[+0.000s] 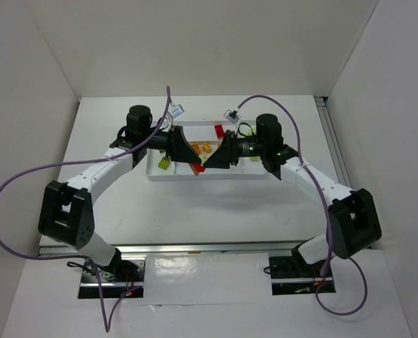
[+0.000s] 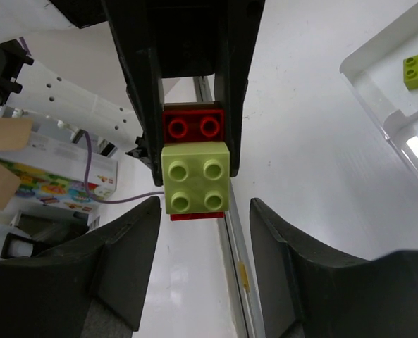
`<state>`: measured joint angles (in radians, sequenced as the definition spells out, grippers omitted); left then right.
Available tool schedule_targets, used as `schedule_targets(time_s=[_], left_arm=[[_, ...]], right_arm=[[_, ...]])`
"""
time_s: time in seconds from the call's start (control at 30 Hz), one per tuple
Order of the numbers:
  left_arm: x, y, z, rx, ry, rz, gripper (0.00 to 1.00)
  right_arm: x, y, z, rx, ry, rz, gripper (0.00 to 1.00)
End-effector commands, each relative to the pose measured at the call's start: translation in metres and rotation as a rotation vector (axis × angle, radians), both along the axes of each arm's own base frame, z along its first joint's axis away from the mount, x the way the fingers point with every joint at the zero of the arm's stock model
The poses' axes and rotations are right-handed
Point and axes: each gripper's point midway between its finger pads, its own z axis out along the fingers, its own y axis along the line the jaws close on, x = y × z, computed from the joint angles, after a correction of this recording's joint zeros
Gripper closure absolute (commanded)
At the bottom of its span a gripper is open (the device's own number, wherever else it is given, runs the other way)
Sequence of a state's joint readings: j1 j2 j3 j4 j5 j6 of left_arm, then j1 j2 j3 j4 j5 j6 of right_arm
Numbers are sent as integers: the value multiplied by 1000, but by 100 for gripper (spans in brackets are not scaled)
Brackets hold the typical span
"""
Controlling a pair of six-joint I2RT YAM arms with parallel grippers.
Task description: Sort the legos into containers by color
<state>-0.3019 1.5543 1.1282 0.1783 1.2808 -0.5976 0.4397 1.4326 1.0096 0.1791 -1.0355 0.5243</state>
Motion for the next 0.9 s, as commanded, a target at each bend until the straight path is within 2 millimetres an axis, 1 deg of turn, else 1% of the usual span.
schedule_targets(time_s=[0.0, 0.1, 0.13, 0.23, 0.3, 0.33, 0.4, 0.43, 0.53, 0.57, 0.63, 0.7, 0.73, 0.77, 0.83, 0.87], left_arm=[[-1, -5, 17, -32, -112, -44, 100], [-1, -5, 14, -25, -106, -45, 100], [-1, -5, 14, -25, -106, -45, 100], [-1, -5, 11, -17, -104, -38, 100], [-2, -4, 7, -7, -97, -41, 100], [-2, -4, 8, -7, -102, -42, 100], [1, -4, 4, 1, -97, -35, 100], [0, -4, 3, 4, -87, -35, 100], [-1, -4, 2, 7, -86, -36, 100], [-1, -3, 0, 9, -88, -37, 100], [-2, -3, -1, 13, -82, -38, 100], [-3, -3, -2, 16, -78, -39, 100], [0, -3, 0, 18, -88, -31, 100], [0, -3, -1, 20, -90, -32, 100], [1, -3, 2, 29, -96, -24, 82], [1, -3, 1, 32, -88, -24, 74]], right_arm=[[5, 9, 24, 45, -97, 15, 41], [6, 10, 28, 58, -101, 13, 46], [3, 12, 28, 59, -100, 22, 52], [4, 13, 33, 75, -106, 20, 60], [4, 13, 33, 75, -106, 20, 62], [5, 13, 33, 74, -98, 10, 62], [6, 13, 30, 69, -90, 1, 63], [5, 12, 33, 73, -98, 1, 63], [6, 12, 33, 72, -99, -8, 64], [7, 12, 36, 76, -107, -8, 64], [6, 12, 35, 71, -98, -8, 64], [6, 12, 35, 71, -98, -8, 72], [9, 12, 33, 62, -96, -22, 75], [9, 11, 34, 60, -107, -31, 75], [10, 10, 31, 49, -101, -42, 75], [10, 10, 31, 49, -101, -42, 75]])
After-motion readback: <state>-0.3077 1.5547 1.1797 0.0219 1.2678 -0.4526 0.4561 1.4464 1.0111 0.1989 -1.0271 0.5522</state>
